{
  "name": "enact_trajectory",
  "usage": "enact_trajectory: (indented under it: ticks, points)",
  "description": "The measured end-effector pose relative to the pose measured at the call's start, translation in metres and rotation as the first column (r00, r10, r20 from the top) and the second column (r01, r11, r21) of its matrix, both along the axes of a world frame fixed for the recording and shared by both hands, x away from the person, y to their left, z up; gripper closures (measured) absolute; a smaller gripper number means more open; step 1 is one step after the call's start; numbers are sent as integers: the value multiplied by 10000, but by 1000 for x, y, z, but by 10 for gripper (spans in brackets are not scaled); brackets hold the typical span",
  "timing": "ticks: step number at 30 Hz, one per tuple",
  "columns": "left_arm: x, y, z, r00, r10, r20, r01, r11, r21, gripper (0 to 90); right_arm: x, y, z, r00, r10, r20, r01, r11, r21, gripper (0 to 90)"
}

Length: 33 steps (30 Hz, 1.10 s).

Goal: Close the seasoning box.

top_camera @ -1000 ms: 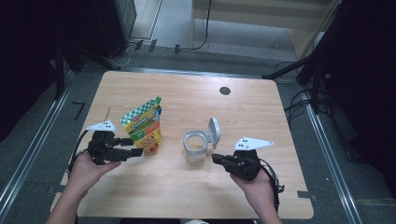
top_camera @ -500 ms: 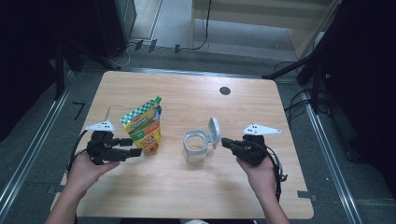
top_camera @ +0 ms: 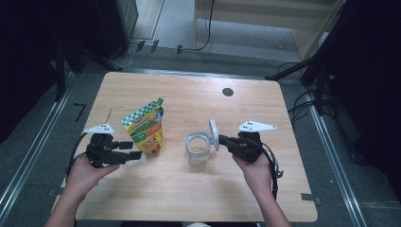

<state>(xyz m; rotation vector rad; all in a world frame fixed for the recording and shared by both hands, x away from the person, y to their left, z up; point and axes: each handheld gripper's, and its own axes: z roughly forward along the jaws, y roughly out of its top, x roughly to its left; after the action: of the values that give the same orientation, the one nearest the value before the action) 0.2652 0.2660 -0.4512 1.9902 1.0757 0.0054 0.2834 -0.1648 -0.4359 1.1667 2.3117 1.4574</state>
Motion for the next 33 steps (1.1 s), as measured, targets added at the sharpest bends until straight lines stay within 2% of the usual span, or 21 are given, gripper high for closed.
enact_trajectory:
  ticks: [15,19,25,26,30,33]
  points:
    - [2,1,-3,10000,70,-20,-70,10000,17,328,-5,12,1,9993,368,13,-368,9993,-61,900]
    - [2,2,-3,10000,89,-6,-89,10000,-11,327,-7,7,-1,9986,523,109,-523,9986,5,794]
    - [2,3,-3,9999,116,17,-116,9999,-2,327,-9,-4,-4,9992,390,90,-391,9991,142,691]
    - [2,2,-3,9999,125,43,-125,9999,9,328,-10,-9,-4,9995,278,156,-281,9994,195,644]
    - [2,2,-3,9999,142,51,-142,9999,48,327,-10,-18,-6,9992,295,264,-304,9990,322,558]
    - [2,1,-3,9999,142,63,-143,9999,66,327,-11,-23,-10,9990,259,373,-266,9995,161,470]
